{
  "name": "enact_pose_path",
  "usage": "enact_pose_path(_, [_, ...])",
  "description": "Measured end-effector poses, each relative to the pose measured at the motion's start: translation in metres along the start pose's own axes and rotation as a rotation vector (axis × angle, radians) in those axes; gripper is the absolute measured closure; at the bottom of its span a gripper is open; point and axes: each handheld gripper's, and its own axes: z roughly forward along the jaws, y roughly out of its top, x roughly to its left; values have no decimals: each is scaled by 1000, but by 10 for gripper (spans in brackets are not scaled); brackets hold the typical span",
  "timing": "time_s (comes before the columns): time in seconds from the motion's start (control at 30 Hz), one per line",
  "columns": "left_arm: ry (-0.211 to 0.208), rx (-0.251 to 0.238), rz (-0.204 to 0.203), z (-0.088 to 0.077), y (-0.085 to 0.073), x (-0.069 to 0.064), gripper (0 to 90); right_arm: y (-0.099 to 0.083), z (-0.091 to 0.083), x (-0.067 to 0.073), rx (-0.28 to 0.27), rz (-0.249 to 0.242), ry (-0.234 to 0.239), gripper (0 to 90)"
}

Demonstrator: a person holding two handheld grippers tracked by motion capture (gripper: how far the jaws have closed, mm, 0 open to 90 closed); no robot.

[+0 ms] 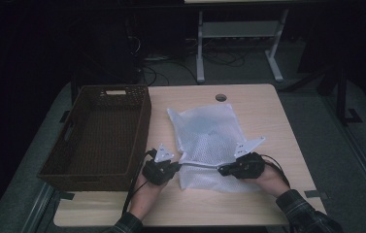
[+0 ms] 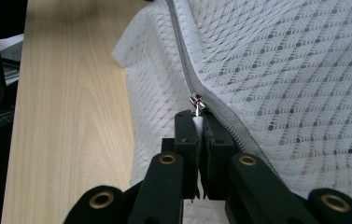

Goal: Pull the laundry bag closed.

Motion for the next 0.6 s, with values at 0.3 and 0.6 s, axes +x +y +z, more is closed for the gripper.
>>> enact_pose_path(0.3, [18,2,-14,1,2,-1,876,-2,-2,-2,11,12,-14,866])
enact_pose_path(0.6, [29,12,-25,1,0,2,876,-15,-13,-8,-2,38,-35,865])
